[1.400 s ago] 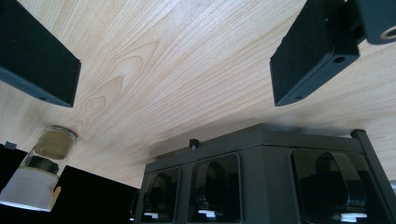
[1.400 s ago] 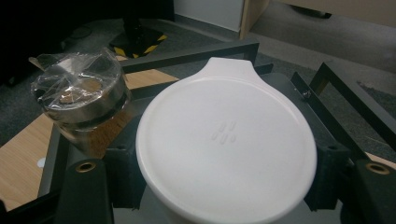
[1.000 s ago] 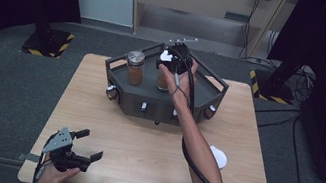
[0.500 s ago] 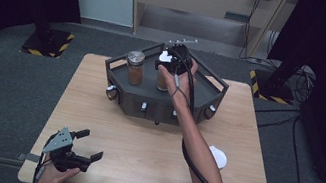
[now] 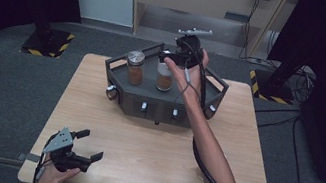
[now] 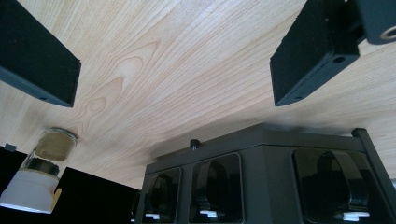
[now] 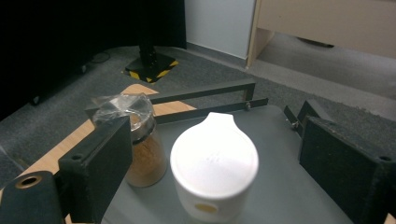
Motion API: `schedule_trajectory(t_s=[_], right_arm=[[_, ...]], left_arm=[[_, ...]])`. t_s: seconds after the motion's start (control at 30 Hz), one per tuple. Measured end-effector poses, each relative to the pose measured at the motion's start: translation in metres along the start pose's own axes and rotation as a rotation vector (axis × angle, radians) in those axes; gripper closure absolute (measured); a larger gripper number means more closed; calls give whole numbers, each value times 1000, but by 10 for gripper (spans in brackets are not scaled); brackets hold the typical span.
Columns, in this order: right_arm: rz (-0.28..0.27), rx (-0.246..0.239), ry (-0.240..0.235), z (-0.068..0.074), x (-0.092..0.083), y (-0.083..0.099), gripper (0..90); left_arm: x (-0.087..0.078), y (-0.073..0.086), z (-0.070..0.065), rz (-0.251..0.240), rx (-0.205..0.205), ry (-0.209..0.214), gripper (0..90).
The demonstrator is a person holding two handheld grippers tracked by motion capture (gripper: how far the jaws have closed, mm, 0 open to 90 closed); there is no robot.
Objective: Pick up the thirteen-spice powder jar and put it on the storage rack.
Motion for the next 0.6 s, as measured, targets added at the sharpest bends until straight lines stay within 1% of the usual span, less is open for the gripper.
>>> schedule_trajectory(t_s=[0.13,0.23,0.3,0.57,0.6], right_arm=[[-20,-15,-15,-10,-16,0,100],[-25,-8,-37,-19,-27,3,98],[-33,-17,-42,-23,-34,5,96],[-52,-54,-64,-40,-59,21,74],[-61,-62,-66,-42,-62,24,71]], left_arm=[[0,0,0,1,0,-1,6],[0,0,0,4,2,-1,6],[0,0,0,4,2,-1,6],[0,0,0,6,2,-1,6],[1,-1,0,6,2,-1,6]])
Point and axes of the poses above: each handheld gripper's, and its own axes: x roughly forward along the jaws, y roughly out of its underside, z roughly to its left, the point moved 1 cm from there along x, roughly forward along the jaws, and after that the axes turned 15 degrees about y, right-handed, at the moved point
